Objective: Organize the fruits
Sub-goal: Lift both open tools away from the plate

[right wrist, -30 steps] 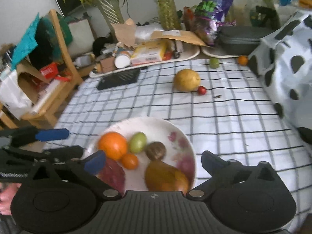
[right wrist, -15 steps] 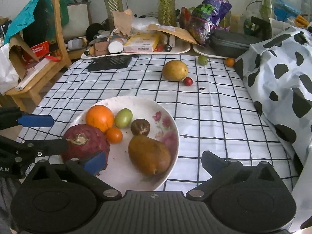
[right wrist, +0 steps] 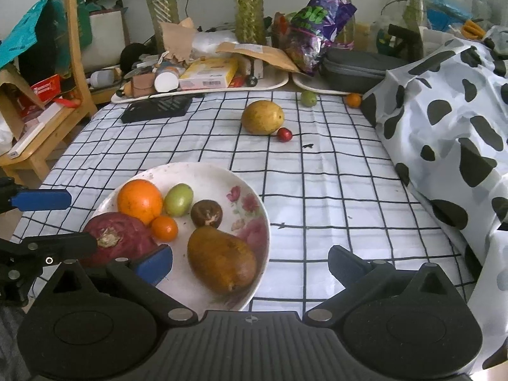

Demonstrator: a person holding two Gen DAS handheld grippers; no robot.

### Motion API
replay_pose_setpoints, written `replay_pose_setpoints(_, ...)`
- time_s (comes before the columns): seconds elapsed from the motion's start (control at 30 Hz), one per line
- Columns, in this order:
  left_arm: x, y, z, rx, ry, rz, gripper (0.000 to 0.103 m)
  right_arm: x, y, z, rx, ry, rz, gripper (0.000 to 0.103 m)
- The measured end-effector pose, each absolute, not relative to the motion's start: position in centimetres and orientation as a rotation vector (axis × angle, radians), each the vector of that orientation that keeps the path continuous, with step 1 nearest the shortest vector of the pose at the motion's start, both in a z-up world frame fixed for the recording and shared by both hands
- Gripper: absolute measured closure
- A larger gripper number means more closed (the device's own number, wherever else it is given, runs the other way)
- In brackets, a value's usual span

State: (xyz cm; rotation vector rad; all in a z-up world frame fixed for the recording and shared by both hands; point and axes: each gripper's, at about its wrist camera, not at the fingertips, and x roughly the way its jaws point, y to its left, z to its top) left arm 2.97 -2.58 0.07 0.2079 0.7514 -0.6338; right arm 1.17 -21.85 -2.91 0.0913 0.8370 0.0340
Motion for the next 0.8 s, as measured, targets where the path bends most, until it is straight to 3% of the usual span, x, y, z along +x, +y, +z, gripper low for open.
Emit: replay_pose_setpoints(0.8, 10.6, -5.7, -0.3, 0.305, 0.691, -0.650, 0.037, 6.5, -25.6, -3.1, 0.067, 0.788, -0.073, 0.000)
